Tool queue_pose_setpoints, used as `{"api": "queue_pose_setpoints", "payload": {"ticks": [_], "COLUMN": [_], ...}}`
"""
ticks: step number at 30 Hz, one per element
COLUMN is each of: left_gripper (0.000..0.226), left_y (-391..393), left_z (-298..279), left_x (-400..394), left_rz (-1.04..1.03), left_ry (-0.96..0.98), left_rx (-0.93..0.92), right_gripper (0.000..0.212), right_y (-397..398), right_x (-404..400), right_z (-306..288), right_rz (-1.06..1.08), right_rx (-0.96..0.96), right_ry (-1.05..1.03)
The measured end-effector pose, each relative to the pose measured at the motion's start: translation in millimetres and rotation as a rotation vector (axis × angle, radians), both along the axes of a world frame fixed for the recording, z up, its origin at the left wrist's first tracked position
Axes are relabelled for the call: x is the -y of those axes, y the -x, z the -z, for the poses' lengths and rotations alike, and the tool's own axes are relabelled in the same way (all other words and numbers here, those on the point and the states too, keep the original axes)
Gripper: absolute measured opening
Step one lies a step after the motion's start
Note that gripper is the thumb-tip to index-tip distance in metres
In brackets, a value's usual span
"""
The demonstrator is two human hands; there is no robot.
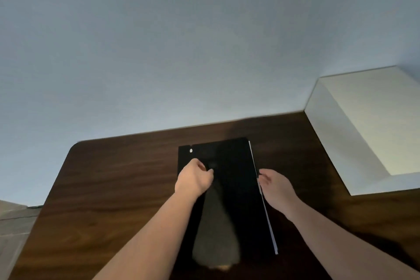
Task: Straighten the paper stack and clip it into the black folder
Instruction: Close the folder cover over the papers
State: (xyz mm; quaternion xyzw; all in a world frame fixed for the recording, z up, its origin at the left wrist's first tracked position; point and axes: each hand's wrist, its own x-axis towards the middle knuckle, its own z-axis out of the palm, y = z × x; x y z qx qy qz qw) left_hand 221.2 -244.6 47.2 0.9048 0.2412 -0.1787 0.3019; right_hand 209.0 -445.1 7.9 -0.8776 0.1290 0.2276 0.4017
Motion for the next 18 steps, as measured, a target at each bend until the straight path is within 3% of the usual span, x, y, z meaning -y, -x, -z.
{"api": "queue_pose_setpoints", "payload": {"ticks": [3,5,7,10,18], "left_gripper": [0.061,0.068,0.059,0.04,0.034], "left_y": [11,20,29,36,24], "left_z": [16,29,42,52,61], "left_x": [-23,-36,-42,-46,-34], "left_rz": [-0.052,-0.088,-0.063,-0.061,-0.071], "left_ry": [-0.126,-0.155,-0.17,-0.187,-0.104], "left_rx": [-0.133,-0.209,-0.253,-0.167,-0.075], "right_gripper": [0.051,0.056,0.058,0.057,0.052], "right_y": [3,4,3,1,-17], "right_x": [-4,-5,-7,-7,10], "right_z": [8,14,20,25,31], "right_rz": [-0.109,-0.154,-0.177,-0.165,-0.208], "right_rx": [-0.002,0.005,0.014,0.052,0.146], "right_ry": [0.039,0.094,0.158,0.216,0.294]}}
